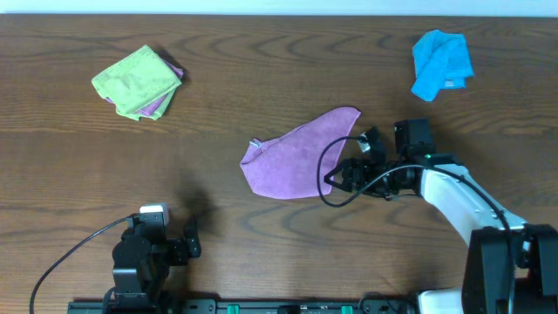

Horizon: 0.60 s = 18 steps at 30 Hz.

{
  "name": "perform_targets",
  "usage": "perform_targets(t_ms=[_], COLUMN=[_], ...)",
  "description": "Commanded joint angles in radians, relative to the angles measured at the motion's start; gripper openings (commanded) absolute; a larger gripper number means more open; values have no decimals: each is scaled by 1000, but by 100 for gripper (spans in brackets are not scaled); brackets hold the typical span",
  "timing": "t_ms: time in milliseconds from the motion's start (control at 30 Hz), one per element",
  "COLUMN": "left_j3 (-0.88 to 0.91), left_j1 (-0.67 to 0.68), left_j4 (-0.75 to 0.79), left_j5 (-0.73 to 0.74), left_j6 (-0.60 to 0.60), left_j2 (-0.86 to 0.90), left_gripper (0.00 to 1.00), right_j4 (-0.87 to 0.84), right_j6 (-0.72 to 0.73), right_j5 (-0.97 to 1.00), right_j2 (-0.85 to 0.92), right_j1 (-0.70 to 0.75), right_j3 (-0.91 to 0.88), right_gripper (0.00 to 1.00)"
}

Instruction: Fold the cloth

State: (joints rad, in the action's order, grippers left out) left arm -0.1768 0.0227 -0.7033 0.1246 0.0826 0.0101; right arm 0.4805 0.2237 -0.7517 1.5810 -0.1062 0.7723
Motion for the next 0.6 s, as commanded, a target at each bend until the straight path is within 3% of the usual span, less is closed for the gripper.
perform_targets(t_ms=[0,567], left_j3=[10,10], left_j1=[4,4], left_j4=[2,2], left_j5=[8,7], left_j6=[31,31], left_j2=[-6,-6], left_gripper=[95,95], right_j4=[-29,-142], right_j6=[80,158], right_j5=[3,74], right_j2=[-3,91], right_j1=[-38,-92], right_j3=[-21,-34], right_gripper=[79,70])
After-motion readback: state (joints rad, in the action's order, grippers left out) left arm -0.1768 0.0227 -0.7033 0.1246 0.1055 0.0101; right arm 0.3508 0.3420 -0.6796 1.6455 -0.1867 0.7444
